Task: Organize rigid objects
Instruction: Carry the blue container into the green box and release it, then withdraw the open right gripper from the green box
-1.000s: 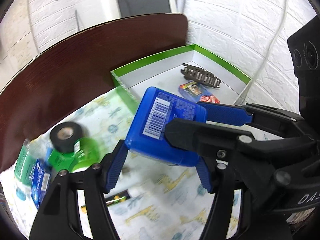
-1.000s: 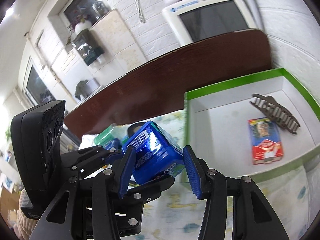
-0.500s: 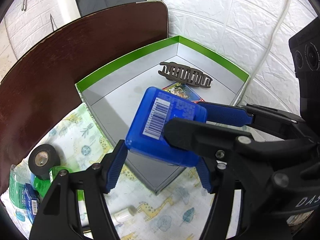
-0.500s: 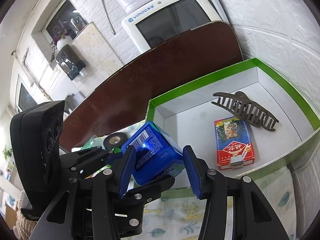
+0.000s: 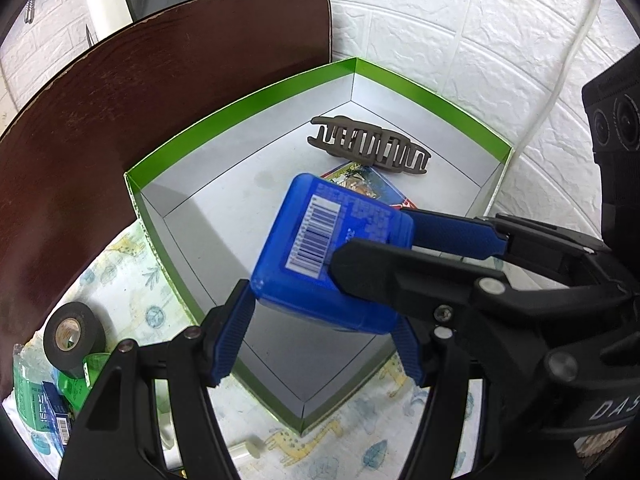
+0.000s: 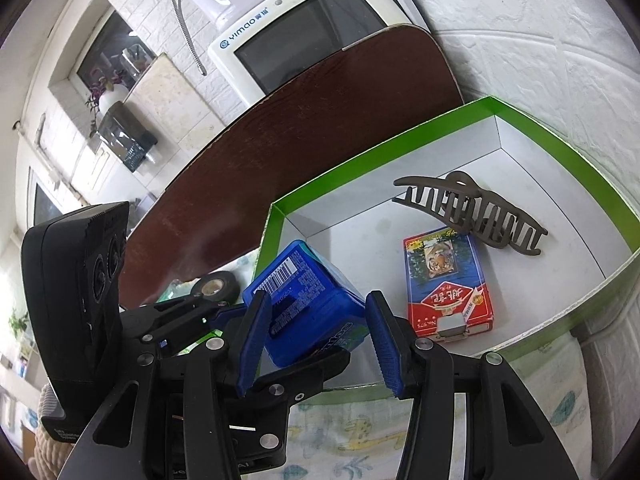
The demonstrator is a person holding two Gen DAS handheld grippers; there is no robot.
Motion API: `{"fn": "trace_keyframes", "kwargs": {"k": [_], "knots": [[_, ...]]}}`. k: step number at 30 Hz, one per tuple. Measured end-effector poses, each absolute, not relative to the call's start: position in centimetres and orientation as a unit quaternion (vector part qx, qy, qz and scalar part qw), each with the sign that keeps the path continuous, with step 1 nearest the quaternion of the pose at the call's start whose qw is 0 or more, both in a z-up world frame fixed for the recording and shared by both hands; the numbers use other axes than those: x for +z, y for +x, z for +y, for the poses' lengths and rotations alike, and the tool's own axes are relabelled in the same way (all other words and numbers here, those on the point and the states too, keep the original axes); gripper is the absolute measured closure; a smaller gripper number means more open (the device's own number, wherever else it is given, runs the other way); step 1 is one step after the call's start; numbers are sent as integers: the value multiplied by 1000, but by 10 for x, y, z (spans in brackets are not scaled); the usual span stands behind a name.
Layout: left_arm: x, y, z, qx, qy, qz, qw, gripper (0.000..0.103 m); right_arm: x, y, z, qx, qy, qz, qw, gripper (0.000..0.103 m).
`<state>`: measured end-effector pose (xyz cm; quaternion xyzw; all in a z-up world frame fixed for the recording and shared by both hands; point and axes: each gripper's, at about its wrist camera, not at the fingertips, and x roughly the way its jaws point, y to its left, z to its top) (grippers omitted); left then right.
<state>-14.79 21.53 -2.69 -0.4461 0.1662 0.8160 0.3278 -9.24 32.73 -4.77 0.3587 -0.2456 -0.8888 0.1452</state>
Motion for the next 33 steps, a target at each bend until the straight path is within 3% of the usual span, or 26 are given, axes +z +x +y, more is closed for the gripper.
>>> {"fn": "trace_keyframes", "kwargs": {"k": [20, 33], "knots": [[-35, -157, 226, 815, -451, 175, 320, 40, -55, -94, 334, -889, 353, -253, 144, 52], [-14, -142, 190, 837, -428, 146, 309, 39, -56, -91, 334, -883, 365, -263, 133, 52]]}}
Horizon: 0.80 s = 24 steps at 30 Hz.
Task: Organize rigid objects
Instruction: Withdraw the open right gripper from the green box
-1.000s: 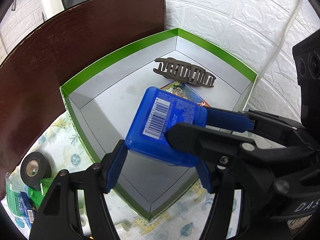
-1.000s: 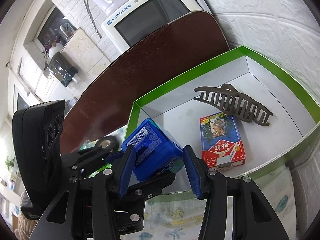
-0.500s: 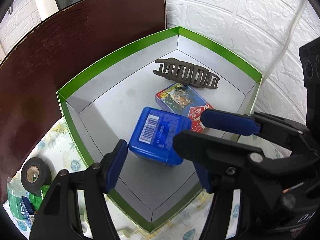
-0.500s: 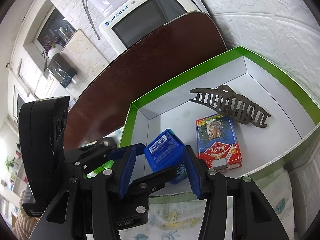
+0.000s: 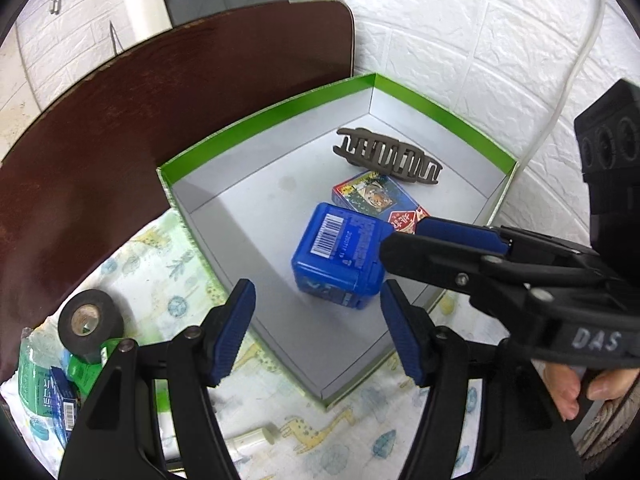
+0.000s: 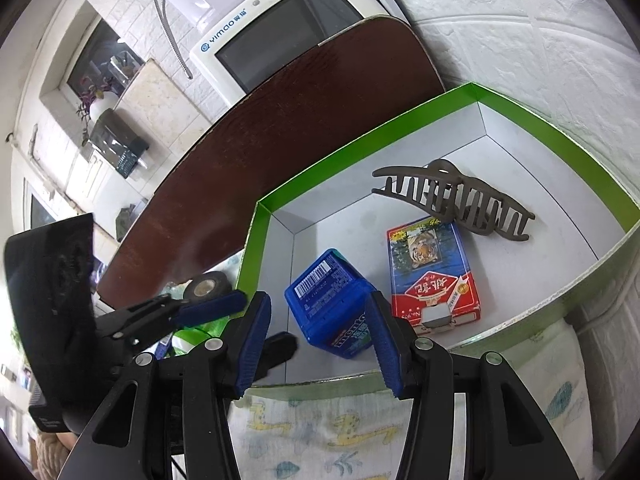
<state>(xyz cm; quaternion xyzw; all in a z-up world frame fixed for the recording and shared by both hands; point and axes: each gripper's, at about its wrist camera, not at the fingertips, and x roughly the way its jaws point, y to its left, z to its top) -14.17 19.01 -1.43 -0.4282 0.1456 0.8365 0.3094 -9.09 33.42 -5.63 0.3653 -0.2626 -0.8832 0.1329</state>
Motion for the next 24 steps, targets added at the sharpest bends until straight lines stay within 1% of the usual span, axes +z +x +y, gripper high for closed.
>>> {"fn": "trace_keyframes", "kwargs": {"k": [6, 11, 19, 24], "knots": [[1, -134, 158, 858, -408, 134, 282, 39, -45, -88, 321, -887, 358, -256, 136, 52], [1, -132, 116, 871, -411, 116, 243, 39, -31, -88, 296, -890, 355, -247, 149, 52], [-9, -116, 24, 890, -421, 73, 156, 39, -23, -89, 237, -885, 374, -199, 194, 52], [-23, -106, -44, 894, -437, 29, 96, 39, -22, -93, 190, -875, 394, -165, 227, 52]]}}
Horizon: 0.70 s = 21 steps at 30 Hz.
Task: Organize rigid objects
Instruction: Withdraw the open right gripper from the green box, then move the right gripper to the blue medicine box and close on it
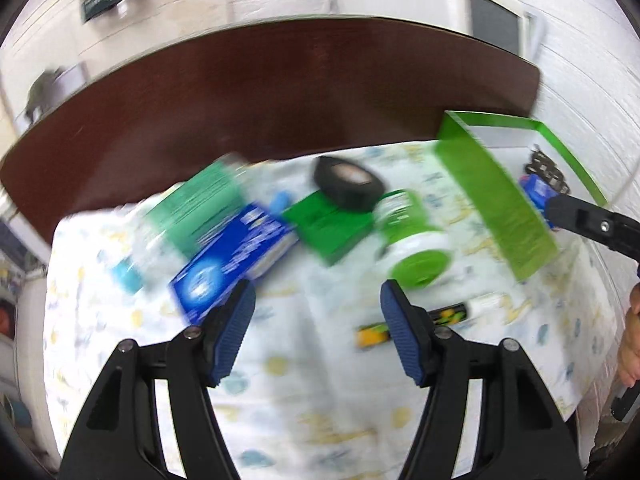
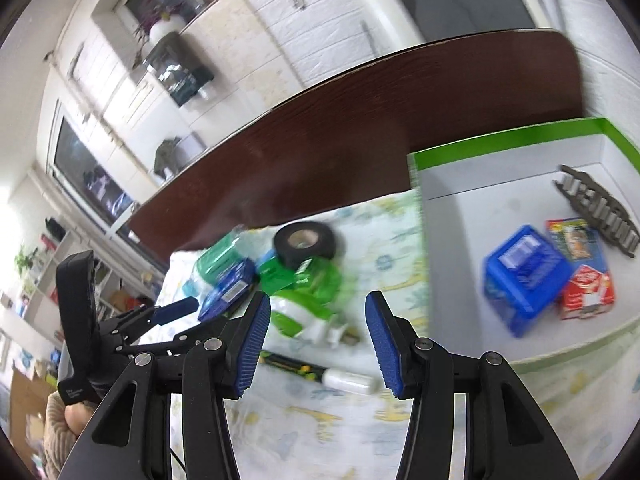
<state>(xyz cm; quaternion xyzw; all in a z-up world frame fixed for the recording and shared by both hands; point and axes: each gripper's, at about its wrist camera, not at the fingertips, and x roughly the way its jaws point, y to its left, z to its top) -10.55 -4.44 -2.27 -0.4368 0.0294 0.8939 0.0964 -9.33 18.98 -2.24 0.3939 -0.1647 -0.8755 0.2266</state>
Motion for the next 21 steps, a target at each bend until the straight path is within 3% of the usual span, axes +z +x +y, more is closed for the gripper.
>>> {"fn": "trace_keyframes", "kwargs": {"k": [7, 21], "knots": [[-44, -95, -111, 890, -450, -37, 67, 40, -25, -107, 113, -858, 423, -118, 267, 52], [-64, -127, -139, 878, -457, -91, 113, 46, -45, -160, 25, -845, 459, -64, 268, 52]]}}
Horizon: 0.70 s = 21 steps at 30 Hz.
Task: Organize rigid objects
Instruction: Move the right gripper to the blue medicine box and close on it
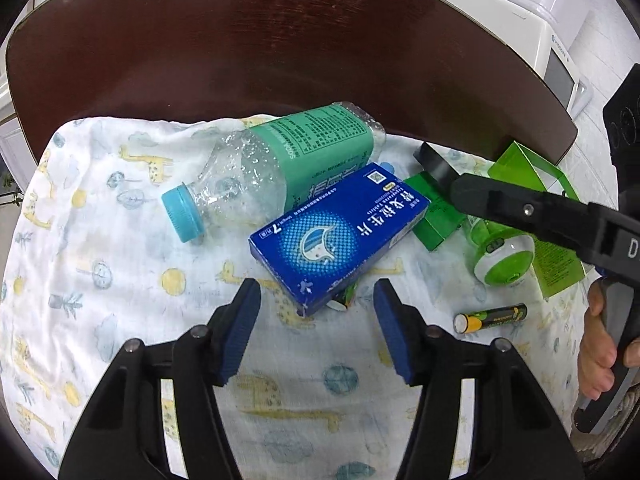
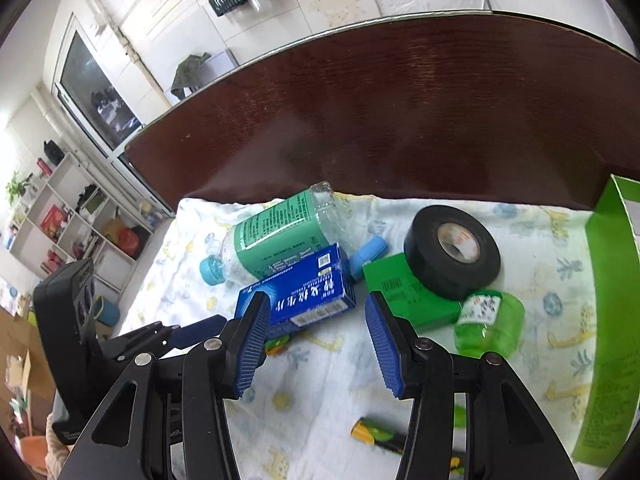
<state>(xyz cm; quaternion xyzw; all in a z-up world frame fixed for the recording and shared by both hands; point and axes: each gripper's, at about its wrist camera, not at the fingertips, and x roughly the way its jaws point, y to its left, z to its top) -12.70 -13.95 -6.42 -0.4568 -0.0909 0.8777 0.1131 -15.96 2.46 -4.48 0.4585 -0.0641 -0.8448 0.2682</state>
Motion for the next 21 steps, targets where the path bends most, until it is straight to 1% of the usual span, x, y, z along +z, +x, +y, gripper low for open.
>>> {"fn": "trace_keyframes", "kwargs": {"k": [13, 15, 16, 17, 21], "knots": [[-75, -141, -139, 870, -469, -90, 125, 47, -73, -197, -2, -821, 497, -54, 275, 52], [-73, -143, -137, 872, -468, -80, 118, 45, -77, -198, -5, -818, 502, -47, 277, 59], [-73, -143, -137, 872, -468, -78, 117, 44, -78, -197, -6, -822, 498, -37, 272, 64], [-72, -143, -137, 873, -468, -78, 116, 44, -78, -197, -7, -825, 497, -30, 269, 66], [-67, -144, -131, 873, -466, -74, 119, 44, -76, -192, -2, -827, 493, -31, 270, 66]]}}
